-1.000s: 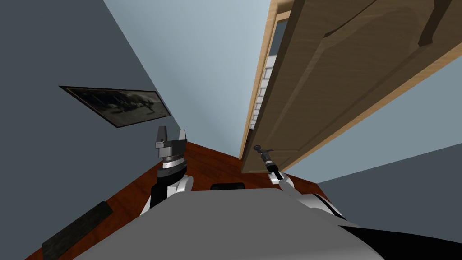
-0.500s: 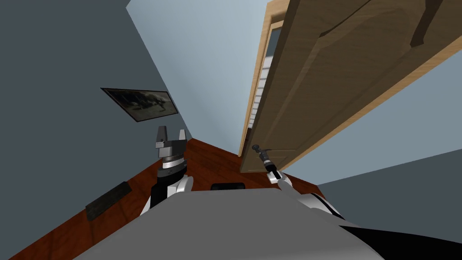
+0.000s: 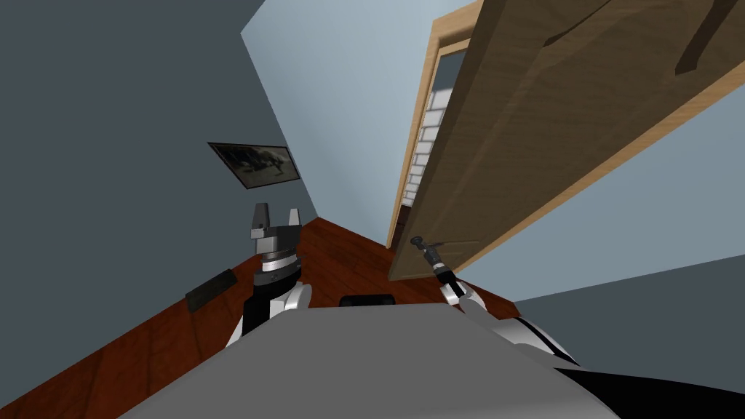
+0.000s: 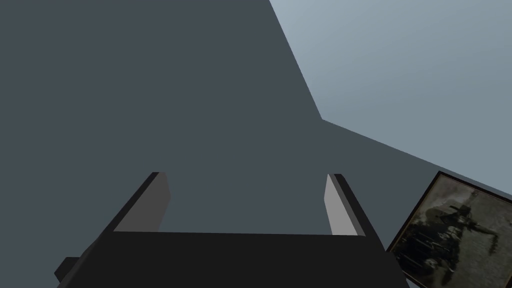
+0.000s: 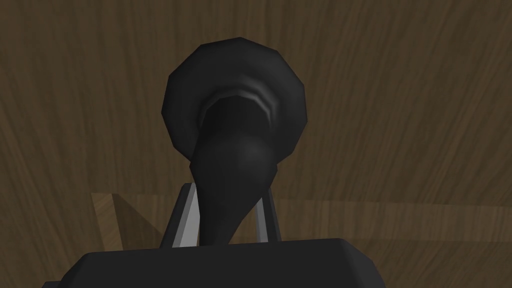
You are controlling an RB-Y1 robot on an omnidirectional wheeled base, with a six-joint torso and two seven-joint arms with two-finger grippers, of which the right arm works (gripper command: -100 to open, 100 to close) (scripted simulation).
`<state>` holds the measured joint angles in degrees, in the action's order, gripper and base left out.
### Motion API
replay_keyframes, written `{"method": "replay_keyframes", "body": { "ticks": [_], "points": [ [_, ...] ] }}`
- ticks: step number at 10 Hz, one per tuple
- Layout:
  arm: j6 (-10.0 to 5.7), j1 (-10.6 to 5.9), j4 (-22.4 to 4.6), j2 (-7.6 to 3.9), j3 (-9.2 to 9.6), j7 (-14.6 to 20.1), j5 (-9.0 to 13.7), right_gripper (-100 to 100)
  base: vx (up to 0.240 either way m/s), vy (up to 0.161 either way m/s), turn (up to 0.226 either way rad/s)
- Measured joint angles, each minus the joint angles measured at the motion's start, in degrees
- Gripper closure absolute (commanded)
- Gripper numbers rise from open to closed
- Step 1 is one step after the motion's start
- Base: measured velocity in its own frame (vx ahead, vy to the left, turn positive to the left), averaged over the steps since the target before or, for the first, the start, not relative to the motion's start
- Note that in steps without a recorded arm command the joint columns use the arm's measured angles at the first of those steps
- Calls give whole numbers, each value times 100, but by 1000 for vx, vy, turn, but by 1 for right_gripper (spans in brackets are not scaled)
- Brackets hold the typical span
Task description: Pull the door open
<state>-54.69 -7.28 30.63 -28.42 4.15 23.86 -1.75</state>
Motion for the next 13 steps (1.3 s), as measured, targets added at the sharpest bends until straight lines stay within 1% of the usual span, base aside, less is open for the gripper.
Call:
{"method": "replay_keyframes", "body": {
  "ticks": [1, 2, 3, 4, 5, 6, 8, 10, 12, 13],
  "points": [
    [-149, 48, -65, -54, 46, 68, -23, 100, -129, -61, 43],
    [-181, 134, 5, -83, 74, 113, -37, 100, -135, -73, 106],
    [-221, 245, 90, -151, 110, 180, -52, 100, -71, -41, 28],
    [-232, 267, 92, -150, 122, 201, -57, 100, -127, -49, 149],
    [-290, 284, 55, -183, 121, 221, -58, 100, -218, -103, 191],
    [-395, 281, -3, -230, 130, 263, -65, 100, -215, -111, 197],
    [-505, 443, 109, -299, 146, 315, -79, 100, -152, -79, 102],
    [-710, 455, -70, -336, 192, 370, -110, 100, -169, -96, 155],
    [-933, 494, -173, -409, 216, 434, -129, 100, -200, -109, 164],
    [-1018, 539, -177, -443, 234, 470, -142, 100, -188, -76, 121]
  ]
}}
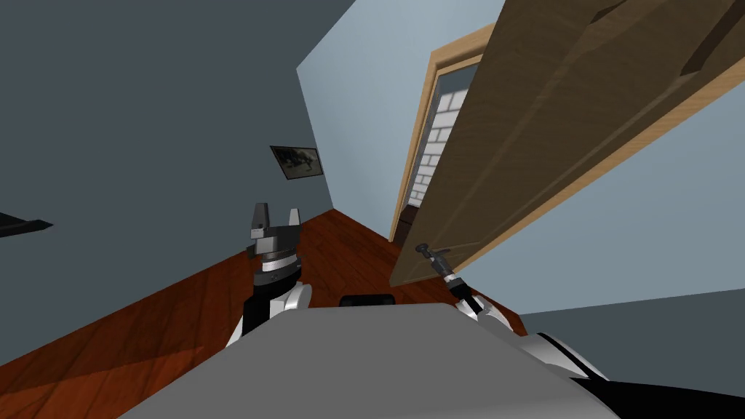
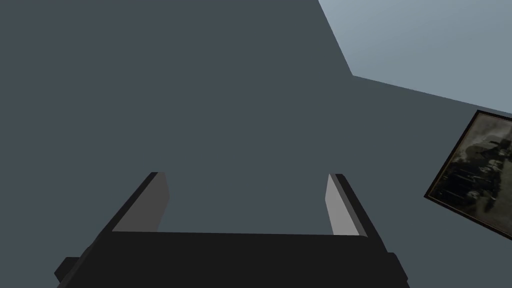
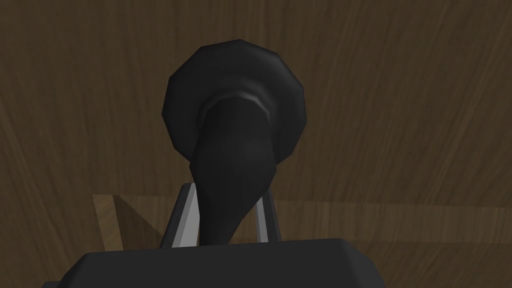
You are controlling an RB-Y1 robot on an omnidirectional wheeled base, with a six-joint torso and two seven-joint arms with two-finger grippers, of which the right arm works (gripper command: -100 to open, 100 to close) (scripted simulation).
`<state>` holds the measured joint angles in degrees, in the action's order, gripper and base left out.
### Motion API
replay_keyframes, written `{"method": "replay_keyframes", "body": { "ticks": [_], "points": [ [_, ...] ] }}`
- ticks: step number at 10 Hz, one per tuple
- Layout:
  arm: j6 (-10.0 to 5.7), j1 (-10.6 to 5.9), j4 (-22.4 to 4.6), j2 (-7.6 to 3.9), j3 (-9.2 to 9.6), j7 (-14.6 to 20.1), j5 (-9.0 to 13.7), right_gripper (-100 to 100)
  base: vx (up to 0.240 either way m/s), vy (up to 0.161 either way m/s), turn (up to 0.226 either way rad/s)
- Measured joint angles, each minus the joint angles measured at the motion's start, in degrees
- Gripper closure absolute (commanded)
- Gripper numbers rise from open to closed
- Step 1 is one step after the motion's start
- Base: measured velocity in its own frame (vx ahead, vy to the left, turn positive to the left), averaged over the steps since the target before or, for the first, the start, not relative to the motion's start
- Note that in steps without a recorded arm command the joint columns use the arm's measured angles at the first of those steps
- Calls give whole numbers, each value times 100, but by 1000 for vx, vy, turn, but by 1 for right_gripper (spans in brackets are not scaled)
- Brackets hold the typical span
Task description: Pull the door open
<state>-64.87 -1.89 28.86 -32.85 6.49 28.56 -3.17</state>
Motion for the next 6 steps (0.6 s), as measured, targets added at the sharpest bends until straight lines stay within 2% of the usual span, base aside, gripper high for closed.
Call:
{"method": "replay_keyframes", "body": {
  "ticks": [1, 2, 6],
  "points": [
    [16, 143, 191, -53, -1, 34, 1, 100, -120, -48, 36],
    [-57, 107, 74, -54, 16, 50, -11, 100, -41, -17, -2],
    [-176, 152, 20, -82, 22, 73, -9, 100, -185, -111, 198]
  ]
}}
